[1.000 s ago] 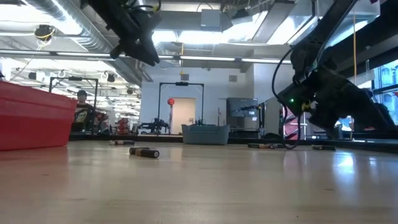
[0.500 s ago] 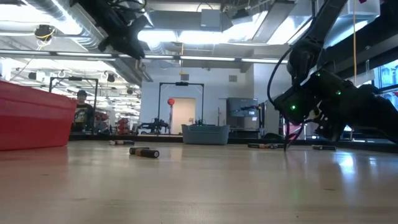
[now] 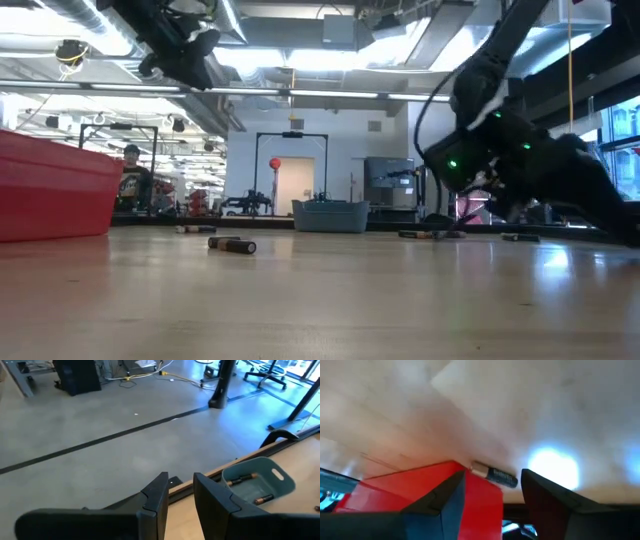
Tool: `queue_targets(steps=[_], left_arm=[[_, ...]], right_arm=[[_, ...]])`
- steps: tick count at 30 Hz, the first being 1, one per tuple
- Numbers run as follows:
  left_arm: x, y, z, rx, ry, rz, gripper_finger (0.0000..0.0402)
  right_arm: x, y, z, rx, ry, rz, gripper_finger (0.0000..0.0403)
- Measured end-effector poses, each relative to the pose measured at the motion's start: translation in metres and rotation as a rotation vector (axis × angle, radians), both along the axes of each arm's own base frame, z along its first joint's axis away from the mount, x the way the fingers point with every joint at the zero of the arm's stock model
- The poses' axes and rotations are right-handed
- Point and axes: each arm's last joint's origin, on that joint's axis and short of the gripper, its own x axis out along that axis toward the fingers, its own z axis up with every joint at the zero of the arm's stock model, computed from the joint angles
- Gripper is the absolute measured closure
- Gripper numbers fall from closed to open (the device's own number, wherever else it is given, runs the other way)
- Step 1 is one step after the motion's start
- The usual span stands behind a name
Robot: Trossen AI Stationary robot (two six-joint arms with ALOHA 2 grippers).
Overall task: Sort batteries
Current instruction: Put the small brown battery into the right red bin
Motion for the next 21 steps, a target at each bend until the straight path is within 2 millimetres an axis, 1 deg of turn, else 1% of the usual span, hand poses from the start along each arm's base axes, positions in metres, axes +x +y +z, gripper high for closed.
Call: queue_targets(steps=[4,7,11,16,21], left_arm=[[-0.005,0.005,0.000,-0.002,-0.002,0.028,0.0320],[-0.008,0.007,0.000,-0.003,-0.001,0.047,0.0320],[-0.009,0.009,0.000,-0.003,-0.001,0.056,0.0320],[-0.008,0.008,0.000,-0.013,-0.013,0.026,0.0320],[-0.007,0.007,-0.001,-0.030,-0.036,0.017,0.0320]], right_arm=[[0.016,-0.016,0.019,-0.074,-0.076,0.007,0.0210],[0.018,-0.020,0.023,-0.064,-0.128,0.050,0.0210],[0.010,-0.014,0.017,0.013,-0.164,0.154,0.0210],[-0.001,-0.004,0.008,0.133,-0.287,0.423,0.0210],[-0.005,0.002,-0.002,0.107,-0.296,0.435,0.0210]])
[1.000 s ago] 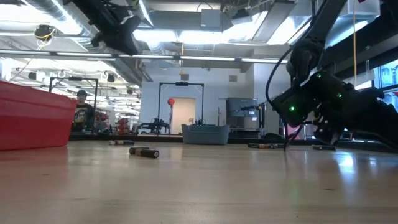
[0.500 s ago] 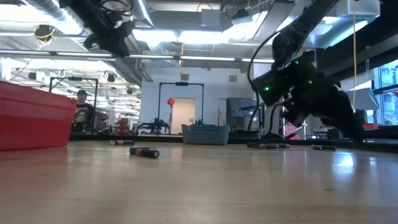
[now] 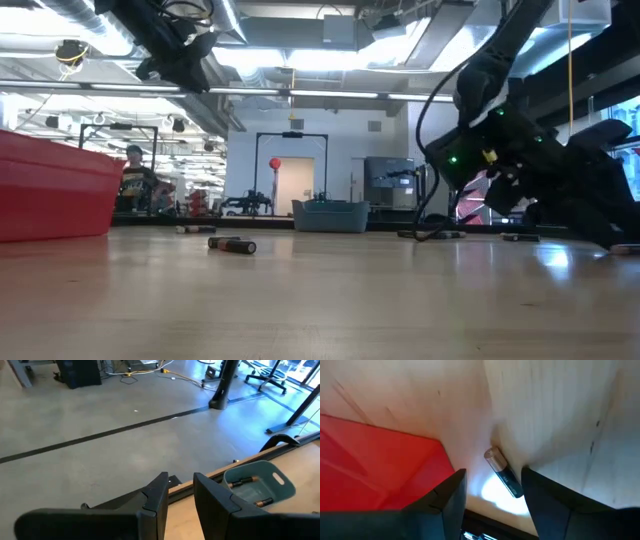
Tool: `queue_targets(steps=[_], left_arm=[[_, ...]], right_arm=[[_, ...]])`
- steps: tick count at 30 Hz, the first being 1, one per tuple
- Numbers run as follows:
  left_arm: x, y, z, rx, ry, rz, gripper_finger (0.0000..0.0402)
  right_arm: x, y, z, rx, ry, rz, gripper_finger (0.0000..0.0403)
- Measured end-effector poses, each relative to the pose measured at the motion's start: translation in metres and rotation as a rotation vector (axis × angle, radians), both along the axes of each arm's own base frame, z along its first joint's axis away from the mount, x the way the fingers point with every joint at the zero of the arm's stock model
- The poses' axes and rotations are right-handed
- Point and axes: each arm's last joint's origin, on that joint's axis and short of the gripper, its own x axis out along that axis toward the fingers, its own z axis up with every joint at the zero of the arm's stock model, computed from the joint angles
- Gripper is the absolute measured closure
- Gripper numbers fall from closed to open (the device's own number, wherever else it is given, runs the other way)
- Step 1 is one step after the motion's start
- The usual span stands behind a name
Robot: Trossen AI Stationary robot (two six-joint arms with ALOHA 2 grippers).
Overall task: Sort batteries
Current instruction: Put the small brown battery into the right red bin
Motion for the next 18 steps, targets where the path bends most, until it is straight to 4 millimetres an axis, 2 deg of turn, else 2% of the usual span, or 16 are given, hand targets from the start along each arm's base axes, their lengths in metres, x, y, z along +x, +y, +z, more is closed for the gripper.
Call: queue_targets(steps=[7,11,14,18], left_arm=[[0.003,-0.003,0.000,-0.014,-0.026,-0.007,0.0320],[0.005,-0.005,0.000,-0.014,-0.027,-0.020,0.0320],[0.007,-0.006,0.000,-0.015,-0.029,-0.027,0.0320],[0.009,-0.008,0.000,-0.021,-0.039,-0.037,0.0320]], right_arm=[[0.000,0.014,-0.007,-0.169,0.050,0.040,0.0210],[0.002,0.022,-0.008,-0.201,0.043,0.058,0.0218],[0.003,0.026,-0.008,-0.217,0.042,0.073,0.0251],[0.004,0.024,-0.009,-0.220,0.033,0.063,0.0329]])
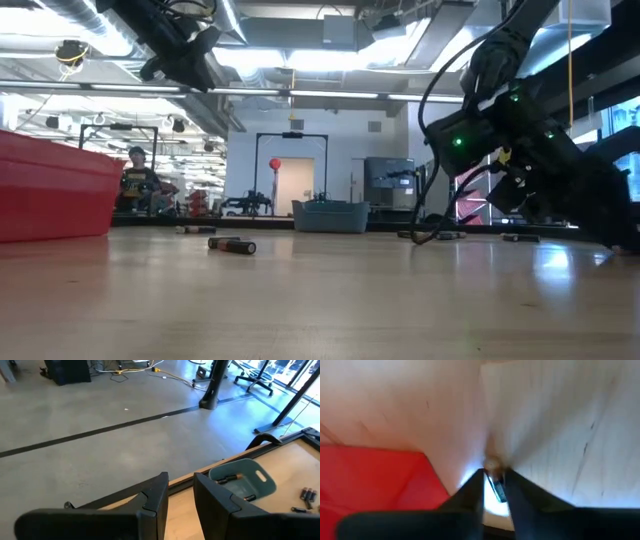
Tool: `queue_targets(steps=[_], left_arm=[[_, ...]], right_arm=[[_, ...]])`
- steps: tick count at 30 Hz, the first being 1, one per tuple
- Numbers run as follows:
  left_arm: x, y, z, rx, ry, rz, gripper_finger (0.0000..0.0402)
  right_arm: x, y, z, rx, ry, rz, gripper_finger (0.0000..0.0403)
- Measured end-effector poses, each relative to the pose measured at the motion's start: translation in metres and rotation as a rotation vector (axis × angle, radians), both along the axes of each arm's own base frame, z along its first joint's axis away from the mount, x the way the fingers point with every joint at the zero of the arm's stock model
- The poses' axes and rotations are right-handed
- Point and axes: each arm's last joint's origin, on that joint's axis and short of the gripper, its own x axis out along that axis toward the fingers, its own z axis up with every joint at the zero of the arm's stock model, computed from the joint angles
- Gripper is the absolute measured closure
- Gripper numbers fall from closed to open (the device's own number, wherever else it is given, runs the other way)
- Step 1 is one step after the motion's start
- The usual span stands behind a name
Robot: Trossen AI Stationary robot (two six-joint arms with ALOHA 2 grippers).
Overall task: Sort batteries
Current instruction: Put the small brown battery into the right red bin
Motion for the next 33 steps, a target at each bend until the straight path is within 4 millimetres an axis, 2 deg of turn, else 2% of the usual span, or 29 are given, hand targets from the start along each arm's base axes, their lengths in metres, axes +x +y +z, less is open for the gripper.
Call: queue_targets(steps=[3,9,11,14,18,20,23,25,28,33], left_arm=[[0.001,-0.002,0.000,-0.010,-0.018,-0.001,0.0320],[0.003,-0.003,0.000,-0.027,-0.050,0.005,0.0320],[0.003,-0.004,0.001,-0.028,-0.058,0.008,0.0320],[0.003,-0.003,0.001,-0.028,-0.073,0.013,0.0320],[0.003,-0.003,0.003,-0.033,-0.111,0.028,0.0320],[0.003,-0.004,0.003,-0.037,-0.115,0.029,0.0320],[0.004,-0.005,0.003,-0.039,-0.113,0.022,0.0320],[0.005,-0.006,0.003,-0.039,-0.112,0.013,0.0320],[0.007,-0.008,0.003,-0.030,-0.095,-0.009,0.0320],[0.010,-0.011,0.003,-0.004,-0.052,-0.053,0.0320]], right_arm=[[0.000,-0.007,0.000,-0.012,-0.002,-0.056,0.0384],[0.012,-0.027,0.012,-0.033,-0.069,-0.056,0.0376],[0.021,-0.036,0.021,-0.060,-0.172,-0.020,0.0389],[0.053,-0.058,0.039,-0.202,-0.481,0.022,0.0391],[0.062,-0.078,0.058,-0.268,-0.557,0.004,0.0398],[0.074,-0.091,0.080,-0.309,-0.673,-0.026,0.0402],[0.076,-0.101,0.113,-0.310,-0.726,-0.063,0.0401],[0.080,-0.102,0.143,-0.315,-0.815,-0.067,0.0402],[0.074,-0.095,0.196,-0.265,-0.964,-0.096,0.0401],[0.056,-0.073,0.254,-0.131,-1.081,-0.273,0.0402]])
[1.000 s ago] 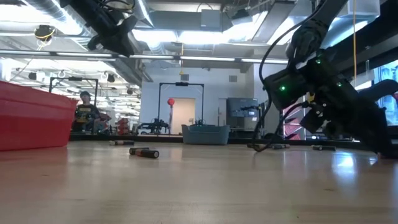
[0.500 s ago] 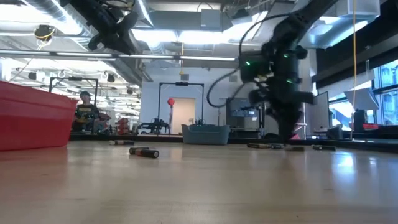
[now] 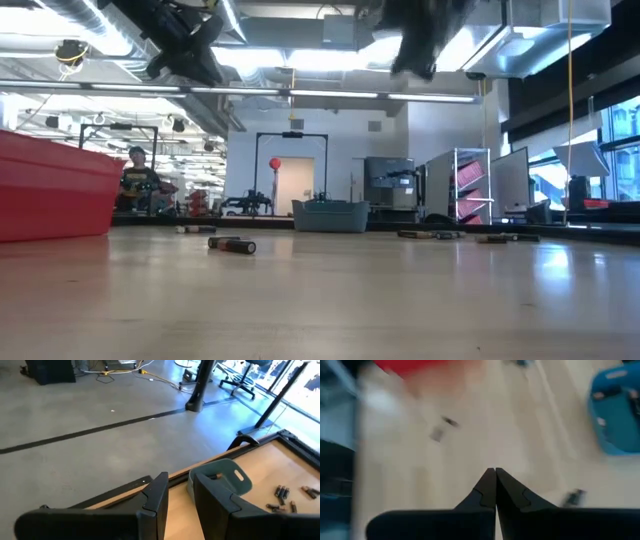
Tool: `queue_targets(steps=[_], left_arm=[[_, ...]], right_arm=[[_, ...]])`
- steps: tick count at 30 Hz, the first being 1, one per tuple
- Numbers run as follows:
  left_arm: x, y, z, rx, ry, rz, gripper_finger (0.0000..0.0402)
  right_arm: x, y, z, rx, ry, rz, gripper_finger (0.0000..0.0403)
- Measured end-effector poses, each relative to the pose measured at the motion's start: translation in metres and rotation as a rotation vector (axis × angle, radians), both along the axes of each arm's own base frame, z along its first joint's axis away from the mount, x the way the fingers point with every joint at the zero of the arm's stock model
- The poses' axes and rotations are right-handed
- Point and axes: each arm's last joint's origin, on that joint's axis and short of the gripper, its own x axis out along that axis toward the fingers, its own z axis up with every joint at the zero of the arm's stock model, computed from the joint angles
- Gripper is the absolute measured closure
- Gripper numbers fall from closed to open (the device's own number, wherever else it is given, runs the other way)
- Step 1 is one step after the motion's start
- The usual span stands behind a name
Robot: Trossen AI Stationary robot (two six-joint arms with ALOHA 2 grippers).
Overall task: Sort batteries
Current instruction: Put the small brown battery into the right red bin
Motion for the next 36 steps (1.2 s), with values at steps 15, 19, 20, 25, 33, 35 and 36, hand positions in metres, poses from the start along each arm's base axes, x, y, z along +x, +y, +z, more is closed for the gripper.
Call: queue_targets(steps=[15,19,20,25,33,35,36], left_arm=[[0.009,-0.017,-0.007,0.012,0.160,-0.222,0.0320],[0.011,-0.024,-0.008,-0.014,0.156,-0.246,0.0320],[0.012,-0.026,-0.009,-0.020,0.160,-0.257,0.0320],[0.014,-0.039,-0.023,-0.085,0.166,-0.290,0.0320],[0.016,-0.047,-0.043,-0.137,0.190,-0.310,0.0320],[0.017,-0.046,-0.042,-0.111,0.193,-0.315,0.0320],[0.016,-0.044,-0.041,-0.100,0.189,-0.313,0.0320]], right_arm=[[-0.054,0.136,0.024,0.318,0.346,-0.182,0.0403],[-0.046,0.154,0.023,0.373,0.337,-0.228,0.0403],[-0.043,0.158,0.022,0.389,0.329,-0.238,0.0403],[-0.038,0.177,0.024,0.537,0.358,-0.141,0.0403],[-0.063,0.175,0.009,0.594,0.521,-0.089,0.0403],[-0.073,0.172,-0.003,0.584,0.562,-0.122,0.0403],[-0.078,0.170,-0.008,0.578,0.568,-0.129,0.0403]])
